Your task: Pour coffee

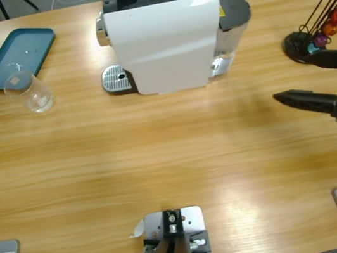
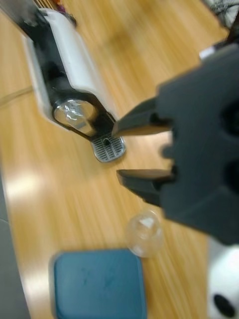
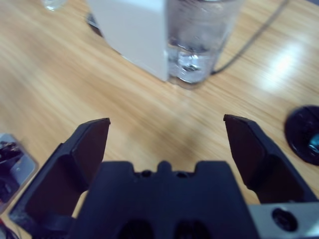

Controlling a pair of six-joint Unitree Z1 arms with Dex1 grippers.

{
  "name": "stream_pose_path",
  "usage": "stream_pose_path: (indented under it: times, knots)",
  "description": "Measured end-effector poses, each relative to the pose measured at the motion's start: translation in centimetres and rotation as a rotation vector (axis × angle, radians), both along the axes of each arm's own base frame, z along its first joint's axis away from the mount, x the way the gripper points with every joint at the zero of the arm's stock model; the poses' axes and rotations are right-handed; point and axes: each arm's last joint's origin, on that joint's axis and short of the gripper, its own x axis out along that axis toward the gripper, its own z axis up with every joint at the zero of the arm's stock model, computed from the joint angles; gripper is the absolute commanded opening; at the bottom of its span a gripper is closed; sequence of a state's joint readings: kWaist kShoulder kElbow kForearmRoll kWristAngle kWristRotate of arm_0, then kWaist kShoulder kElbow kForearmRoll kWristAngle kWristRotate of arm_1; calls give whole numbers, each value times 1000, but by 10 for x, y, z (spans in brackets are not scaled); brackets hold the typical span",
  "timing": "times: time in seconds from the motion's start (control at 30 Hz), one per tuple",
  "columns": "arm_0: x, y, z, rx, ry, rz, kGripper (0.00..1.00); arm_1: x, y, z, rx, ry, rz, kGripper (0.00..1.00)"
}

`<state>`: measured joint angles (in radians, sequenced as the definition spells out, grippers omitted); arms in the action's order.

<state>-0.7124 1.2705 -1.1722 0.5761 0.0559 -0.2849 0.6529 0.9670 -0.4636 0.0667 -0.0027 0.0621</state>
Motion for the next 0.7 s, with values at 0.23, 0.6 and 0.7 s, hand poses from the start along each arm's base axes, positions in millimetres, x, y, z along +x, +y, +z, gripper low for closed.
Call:
stream_pose_path:
  times: [0.23, 0.6, 0.7]
  knots:
    - [-67, 58, -66, -56, -96, -11, 981, 14, -16, 39, -47, 51, -209, 999]
    - [-70, 65, -85, -14, -91, 27, 894, 38, -42, 45, -9, 90, -506, 765]
    - [-68, 65, -86, -5, -88, 34, 890, 47, -46, 42, -8, 99, -576, 715]
